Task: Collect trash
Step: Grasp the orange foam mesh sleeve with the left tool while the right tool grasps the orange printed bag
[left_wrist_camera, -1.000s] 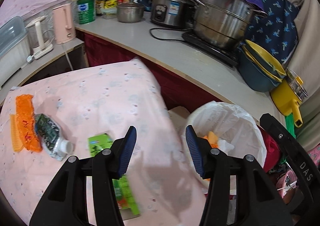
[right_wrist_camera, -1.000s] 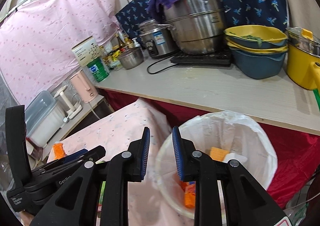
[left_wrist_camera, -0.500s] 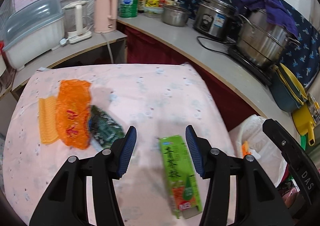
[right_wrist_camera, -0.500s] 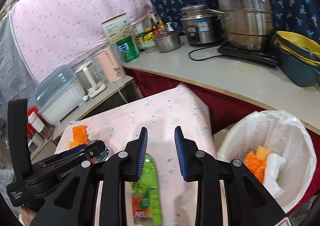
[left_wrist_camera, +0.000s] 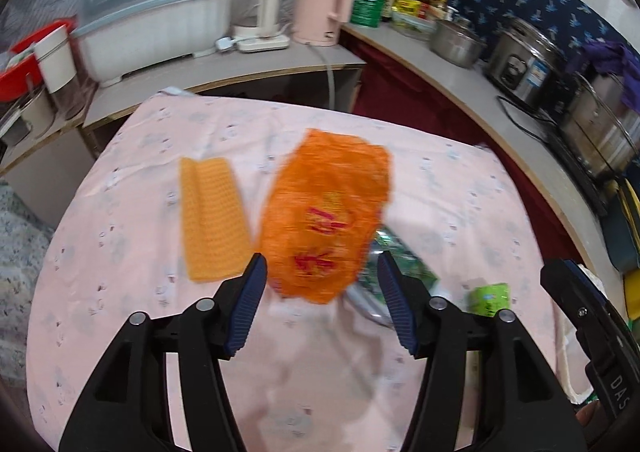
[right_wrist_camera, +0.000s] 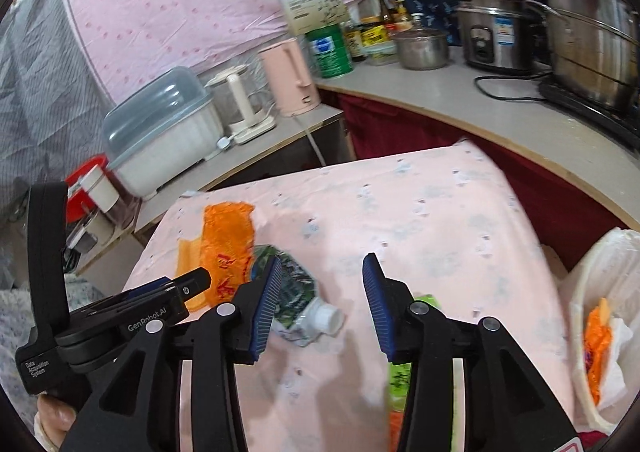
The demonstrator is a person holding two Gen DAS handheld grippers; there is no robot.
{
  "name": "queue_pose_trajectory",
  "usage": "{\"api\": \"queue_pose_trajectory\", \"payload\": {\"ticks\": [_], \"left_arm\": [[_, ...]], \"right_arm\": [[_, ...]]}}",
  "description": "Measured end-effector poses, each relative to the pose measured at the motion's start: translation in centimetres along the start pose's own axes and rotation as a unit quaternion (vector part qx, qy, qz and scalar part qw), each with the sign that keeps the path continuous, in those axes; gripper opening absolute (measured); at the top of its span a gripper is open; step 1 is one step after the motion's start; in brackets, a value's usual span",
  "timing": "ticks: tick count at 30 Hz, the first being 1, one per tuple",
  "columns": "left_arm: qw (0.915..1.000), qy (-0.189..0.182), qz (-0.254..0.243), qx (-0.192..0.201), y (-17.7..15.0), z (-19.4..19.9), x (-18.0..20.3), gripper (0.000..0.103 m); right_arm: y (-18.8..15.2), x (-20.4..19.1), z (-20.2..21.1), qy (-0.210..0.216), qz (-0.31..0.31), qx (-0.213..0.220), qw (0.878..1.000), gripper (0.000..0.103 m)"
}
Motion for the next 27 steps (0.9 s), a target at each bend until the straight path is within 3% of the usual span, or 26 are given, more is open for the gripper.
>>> {"api": "queue_pose_trajectory", "payload": {"ticks": [5,13,25,27], "left_arm": [[0.9993,0.029,0.024,-0.007,0.0,-1.3,-4.4,0.063],[0.9974,0.039,0.052,-0.031,-0.8,-4.3,-8.5,0.068],[0.9960,0.042,0.056,-0.056,-2.0,-8.7,-9.8,0.067],[0.9966,0.042,0.048,-0.052,-1.8,-8.9,-9.5,0.062]], "right_arm": [[-1.2,-2.6,-2.7,0.021,0.009,-0.023,0.999,0.045],[-3.1,-5.4,-7.6,0.043,0.002,-0.061,0.997,0.045],[-5.4,-6.8,-12.6,0.064,-0.015,-0.103,0.992,0.045],[-5.7,-6.9,-13.0,0.068,-0.016,-0.109,0.992,0.045]]}}
Point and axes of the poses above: each gripper's, at about its wrist camera, not at the fingertips, and z roughly against the way its jaws point, x to its right, y to its top, the point moved 7 cm from there along -z, roughly the way its jaws point, and after that the axes turned 12 degrees about x, right-handed, at the moved point
